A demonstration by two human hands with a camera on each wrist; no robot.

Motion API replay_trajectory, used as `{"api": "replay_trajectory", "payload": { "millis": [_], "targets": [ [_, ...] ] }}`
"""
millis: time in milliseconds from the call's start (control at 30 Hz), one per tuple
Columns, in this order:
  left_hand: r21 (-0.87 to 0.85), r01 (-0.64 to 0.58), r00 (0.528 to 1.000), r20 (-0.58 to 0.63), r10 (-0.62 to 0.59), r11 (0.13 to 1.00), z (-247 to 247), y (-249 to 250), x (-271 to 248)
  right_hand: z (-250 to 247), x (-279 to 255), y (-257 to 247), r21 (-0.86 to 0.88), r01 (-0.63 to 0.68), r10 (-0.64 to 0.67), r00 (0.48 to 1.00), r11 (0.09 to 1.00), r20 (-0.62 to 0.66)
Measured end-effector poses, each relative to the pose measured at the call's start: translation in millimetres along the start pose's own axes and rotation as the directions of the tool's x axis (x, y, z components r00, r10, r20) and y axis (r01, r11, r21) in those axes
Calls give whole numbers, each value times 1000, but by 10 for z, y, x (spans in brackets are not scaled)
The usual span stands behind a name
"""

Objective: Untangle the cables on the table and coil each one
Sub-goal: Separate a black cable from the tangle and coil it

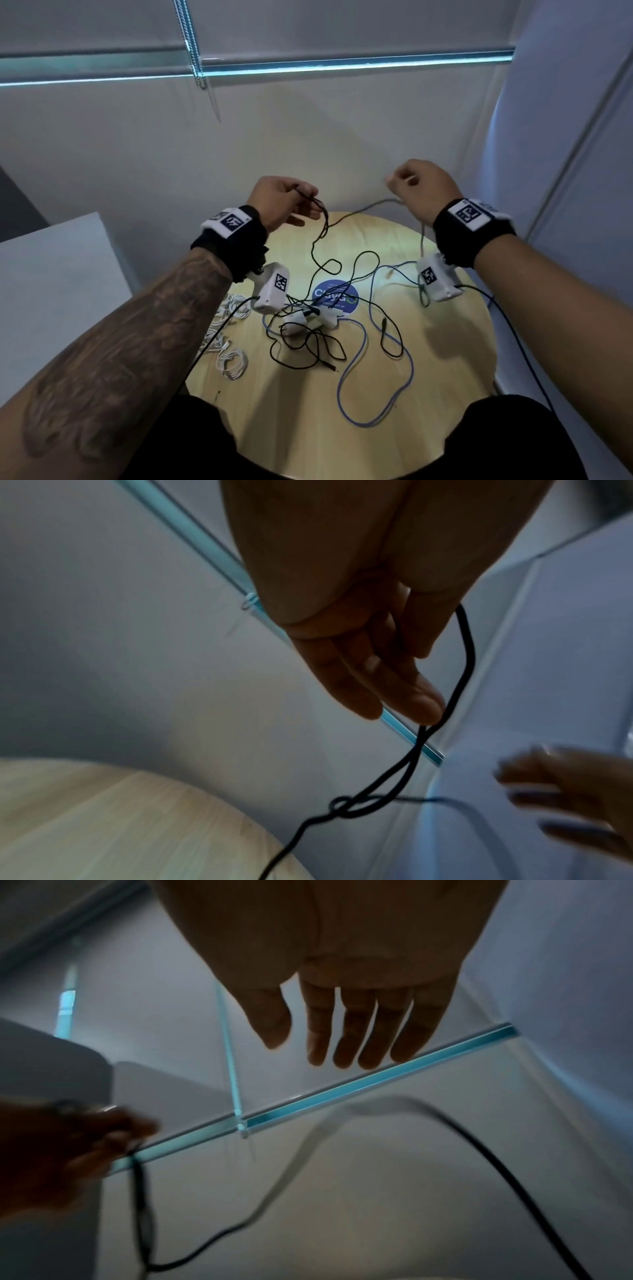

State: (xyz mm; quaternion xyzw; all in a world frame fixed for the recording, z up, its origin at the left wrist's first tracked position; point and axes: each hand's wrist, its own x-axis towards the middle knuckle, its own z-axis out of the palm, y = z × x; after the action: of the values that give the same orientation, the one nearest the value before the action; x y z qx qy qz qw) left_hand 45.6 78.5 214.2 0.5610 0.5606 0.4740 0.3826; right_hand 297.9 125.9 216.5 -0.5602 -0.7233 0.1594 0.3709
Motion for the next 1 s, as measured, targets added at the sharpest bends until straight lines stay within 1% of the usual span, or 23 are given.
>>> {"api": "replay_trajectory", "payload": {
  "millis": [33, 100, 133, 167, 200, 267, 333, 400, 433, 467, 500, 533, 600, 633, 667, 700, 767, 800, 900, 933, 1000],
  "targets": [
    [32, -22, 1000, 0, 22, 999, 65, 54, 19, 74, -54, -96, 74, 34, -38, 998, 997, 48],
    [84, -66, 998, 8, 66, 994, 159, 134, 48, 212, -151, -300, 244, 34, -88, 973, 969, 214],
    [104, -87, 996, 11, 86, 991, 188, 163, 52, 265, -176, -376, 279, 14, -97, 953, 960, 286],
    [119, -105, 994, 9, 105, 987, 204, 180, 51, 302, -189, -434, 284, 4, -100, 941, 959, 323],
    [127, -128, 992, 7, 128, 984, 213, 194, 39, 311, -191, -481, 284, -2, -97, 938, 959, 333],
    [105, -171, 985, 13, 171, 980, 229, 167, 3, 269, -175, -550, 345, -36, -83, 942, 938, 325],
    [53, -160, 987, 22, 159, 986, 250, 47, -50, 211, -161, -620, 441, -97, -59, 943, 892, 327],
    [11, -86, 995, 42, 85, 996, 301, -176, -126, 168, -141, -666, 486, -86, -61, 959, 870, 278],
    [17, -41, 996, 74, 40, 999, 346, -330, -179, 146, -128, -682, 506, -64, -68, 969, 860, 238],
    [50, 3, 991, 130, -10, 999, 401, -481, -250, 124, -111, -690, 530, -45, -72, 977, 847, 199],
    [112, 47, 977, 202, -69, 993, 474, -662, -327, 97, -92, -699, 568, -35, -73, 983, 822, 166],
    [180, 79, 952, 277, -127, 980, 555, -829, -415, 67, -71, -711, 607, -31, -70, 988, 794, 141],
    [229, 108, 893, 405, -196, 967, 749, -1127, -568, 7, -34, -754, 686, -31, -64, 992, 727, 113],
    [232, 122, 870, 442, -216, 965, 853, -1236, -612, -13, -20, -785, 716, -37, -60, 992, 697, 109],
    [247, 130, 860, 453, -233, 960, 949, -1304, -640, -28, -11, -819, 737, -45, -54, 993, 675, 109],
    [271, 126, 867, 437, -239, 954, 1034, -1353, -642, -40, -1, -857, 754, -52, -48, 993, 654, 110],
    [303, 118, 913, 340, -223, 946, 1167, -1406, -614, -75, 15, -935, 786, -59, -36, 994, 616, 102],
    [304, 136, 931, 285, -226, 943, 1218, -1414, -595, -97, 22, -971, 803, -58, -29, 995, 594, 94],
    [239, 193, 967, 121, -226, 952, 1322, -1523, -497, -189, 43, -1054, 857, -42, -23, 998, 513, 62],
    [229, 189, 972, 94, -215, 955, 1334, -1564, -467, -221, 53, -1078, 870, -27, -27, 999, 492, 46],
    [196, 178, 975, 96, -199, 964, 1343, -1620, -446, -289, 82, -1111, 876, 17, -30, 1000, 482, -3]
  ]
}}
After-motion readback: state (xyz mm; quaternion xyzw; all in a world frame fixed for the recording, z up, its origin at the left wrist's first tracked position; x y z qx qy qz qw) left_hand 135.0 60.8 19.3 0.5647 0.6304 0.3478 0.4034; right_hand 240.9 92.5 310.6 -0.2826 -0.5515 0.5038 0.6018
